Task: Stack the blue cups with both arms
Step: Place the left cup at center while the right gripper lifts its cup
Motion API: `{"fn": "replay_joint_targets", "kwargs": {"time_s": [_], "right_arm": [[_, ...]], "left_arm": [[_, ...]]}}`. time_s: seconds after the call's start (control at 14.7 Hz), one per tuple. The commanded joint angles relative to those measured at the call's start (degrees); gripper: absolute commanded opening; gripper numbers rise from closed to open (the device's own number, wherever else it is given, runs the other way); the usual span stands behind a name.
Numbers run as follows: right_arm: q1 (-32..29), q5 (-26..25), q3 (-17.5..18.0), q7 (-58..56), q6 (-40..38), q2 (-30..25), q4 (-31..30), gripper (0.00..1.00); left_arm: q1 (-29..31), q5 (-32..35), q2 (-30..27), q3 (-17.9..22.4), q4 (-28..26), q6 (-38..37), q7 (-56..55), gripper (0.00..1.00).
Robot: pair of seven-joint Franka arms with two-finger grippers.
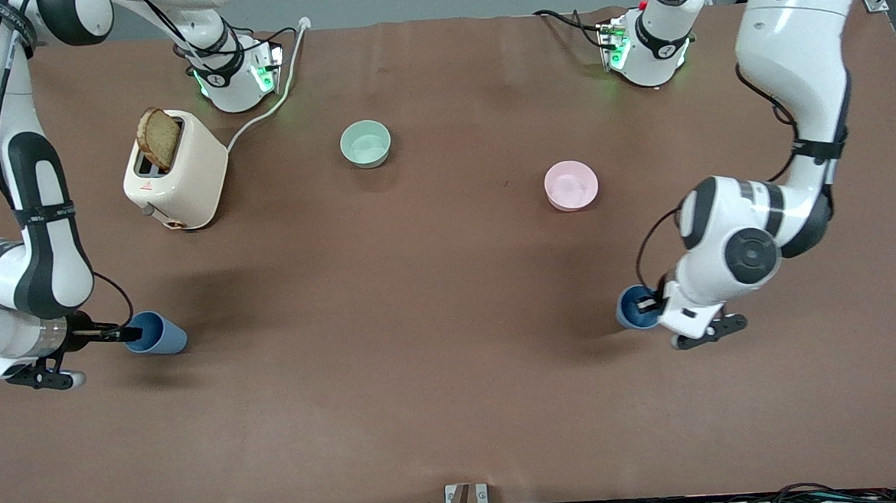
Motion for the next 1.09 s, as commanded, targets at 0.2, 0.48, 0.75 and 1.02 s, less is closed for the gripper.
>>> {"fn": "replay_joint_targets", "kwargs": {"time_s": [0.2, 0.48, 0.75, 1.02], "right_arm": [[-0.5, 1.0, 0.9, -0.9, -1.3, -0.4, 0.7, 0.03], [0.9, 0.9, 1.0, -0.4, -7.7, -7.7, 1.0, 0.04], [1.3, 0.9, 4.7, -0.1, -12.4, -16.3, 1.0, 0.02], [1.8, -0.1, 6.5, 3.1, -13.7, -24.2, 1.2, 0.02]], "left_arm": [[-16.6, 0.2, 3.7, 0.5, 9.8, -4.0, -21.7, 0.0], [-24.3, 0.3, 9.0, 0.5, 13.5, -3.8, -33.9, 0.0], [-26.1, -2.4, 10.2, 0.3, 13.3, -3.0, -34.8, 0.18], [-22.3, -1.1, 5.5, 1.0, 13.5, -5.4, -33.9, 1.0]]}}
